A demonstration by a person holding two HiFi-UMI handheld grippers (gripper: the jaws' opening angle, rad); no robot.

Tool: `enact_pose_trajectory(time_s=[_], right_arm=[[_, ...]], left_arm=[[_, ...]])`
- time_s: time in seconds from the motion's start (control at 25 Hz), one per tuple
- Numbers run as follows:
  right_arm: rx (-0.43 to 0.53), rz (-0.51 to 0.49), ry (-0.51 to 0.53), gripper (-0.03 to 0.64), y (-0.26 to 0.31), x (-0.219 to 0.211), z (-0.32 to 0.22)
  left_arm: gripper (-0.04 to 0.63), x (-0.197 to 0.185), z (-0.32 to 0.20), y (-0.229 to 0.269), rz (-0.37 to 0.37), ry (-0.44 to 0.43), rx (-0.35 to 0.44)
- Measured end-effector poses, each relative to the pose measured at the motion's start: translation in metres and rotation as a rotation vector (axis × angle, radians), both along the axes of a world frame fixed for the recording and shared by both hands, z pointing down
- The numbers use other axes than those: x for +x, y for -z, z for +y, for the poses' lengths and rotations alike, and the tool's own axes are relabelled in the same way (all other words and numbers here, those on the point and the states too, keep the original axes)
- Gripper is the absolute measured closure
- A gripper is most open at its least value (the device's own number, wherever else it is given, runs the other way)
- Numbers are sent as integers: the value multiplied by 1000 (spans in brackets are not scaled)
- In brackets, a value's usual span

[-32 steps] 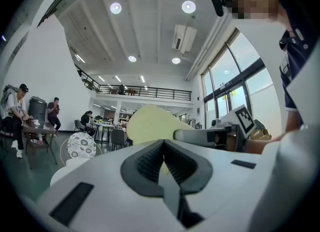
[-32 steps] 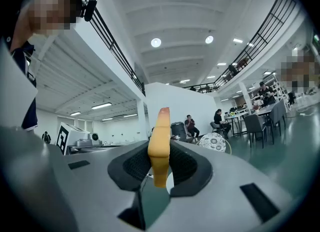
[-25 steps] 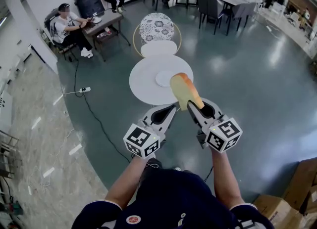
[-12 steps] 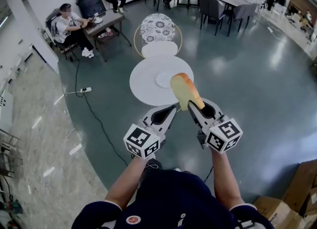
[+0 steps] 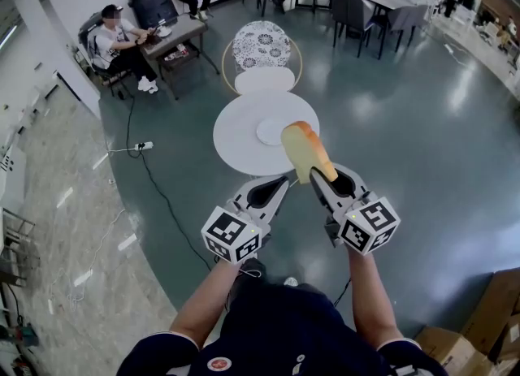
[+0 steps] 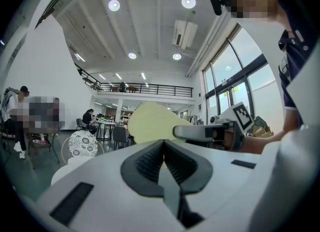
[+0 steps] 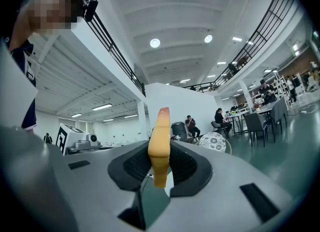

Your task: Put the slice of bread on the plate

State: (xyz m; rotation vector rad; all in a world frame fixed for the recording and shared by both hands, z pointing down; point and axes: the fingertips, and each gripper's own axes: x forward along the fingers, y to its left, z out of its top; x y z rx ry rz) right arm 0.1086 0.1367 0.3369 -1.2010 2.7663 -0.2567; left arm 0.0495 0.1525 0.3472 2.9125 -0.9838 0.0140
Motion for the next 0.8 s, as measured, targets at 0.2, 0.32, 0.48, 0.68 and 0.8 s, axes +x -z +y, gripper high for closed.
enact_pose_trajectory(time_s=[0.2,0.32,0.48,0.68,0.8], right_arm=[[-5,-4,2,528,-4,0,-18],[-7,-4,-4,528,-10,-1,-28],[-10,6,-17,528,-11,-7,-49],[-26,20,-40,528,-18,-11,-87],[-42,20,-56,528,-27,-15,-114]], left_arm=[[588,-1,-17,-7,-3,-2,-15],[588,-2,-26,-12,3,-6,-16],[588,-9,-49,-13,17,-15,-20],[588,-14,-88,-22,24,-41,-38],[588,-19,-116,-30,25,-58,-52]])
